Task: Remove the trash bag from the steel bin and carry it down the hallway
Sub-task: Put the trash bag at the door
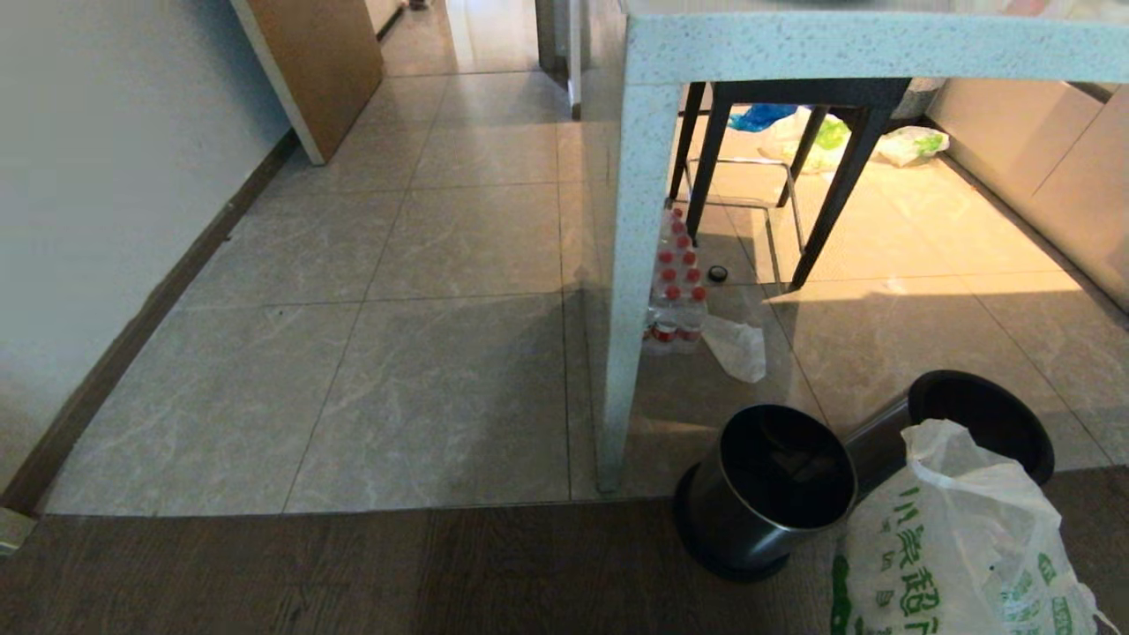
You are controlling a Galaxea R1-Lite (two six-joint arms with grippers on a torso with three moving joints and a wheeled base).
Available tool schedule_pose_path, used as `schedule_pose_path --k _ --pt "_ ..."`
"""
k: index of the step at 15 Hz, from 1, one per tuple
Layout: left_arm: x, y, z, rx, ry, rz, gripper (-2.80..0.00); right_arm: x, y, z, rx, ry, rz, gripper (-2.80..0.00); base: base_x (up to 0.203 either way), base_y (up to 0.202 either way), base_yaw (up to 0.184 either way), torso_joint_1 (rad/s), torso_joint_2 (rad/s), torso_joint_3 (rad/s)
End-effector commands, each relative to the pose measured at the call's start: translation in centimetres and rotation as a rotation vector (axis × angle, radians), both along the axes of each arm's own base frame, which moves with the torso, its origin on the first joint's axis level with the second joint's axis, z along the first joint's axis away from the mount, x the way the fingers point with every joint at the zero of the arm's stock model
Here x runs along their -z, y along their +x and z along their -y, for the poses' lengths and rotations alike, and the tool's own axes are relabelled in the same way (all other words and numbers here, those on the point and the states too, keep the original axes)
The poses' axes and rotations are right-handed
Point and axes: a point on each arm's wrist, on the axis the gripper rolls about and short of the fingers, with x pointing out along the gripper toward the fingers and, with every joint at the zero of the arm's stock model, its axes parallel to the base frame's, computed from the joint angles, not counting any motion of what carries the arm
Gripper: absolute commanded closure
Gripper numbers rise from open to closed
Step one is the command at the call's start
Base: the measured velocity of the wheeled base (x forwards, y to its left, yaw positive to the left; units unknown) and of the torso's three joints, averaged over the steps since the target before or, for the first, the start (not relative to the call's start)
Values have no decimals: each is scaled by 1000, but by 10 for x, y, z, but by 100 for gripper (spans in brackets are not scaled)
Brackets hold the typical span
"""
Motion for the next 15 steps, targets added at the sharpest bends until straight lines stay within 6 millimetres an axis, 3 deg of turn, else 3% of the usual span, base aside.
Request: schedule_pose_path --k 1,15 --pt "0 0 0 0 0 -1 0 8 2 0 0 0 -30 0 0 0 0 2 2 207" --pt "0 0 0 0 -3 1 0 8 2 0 2 0 -30 0 0 0 0 3 2 202"
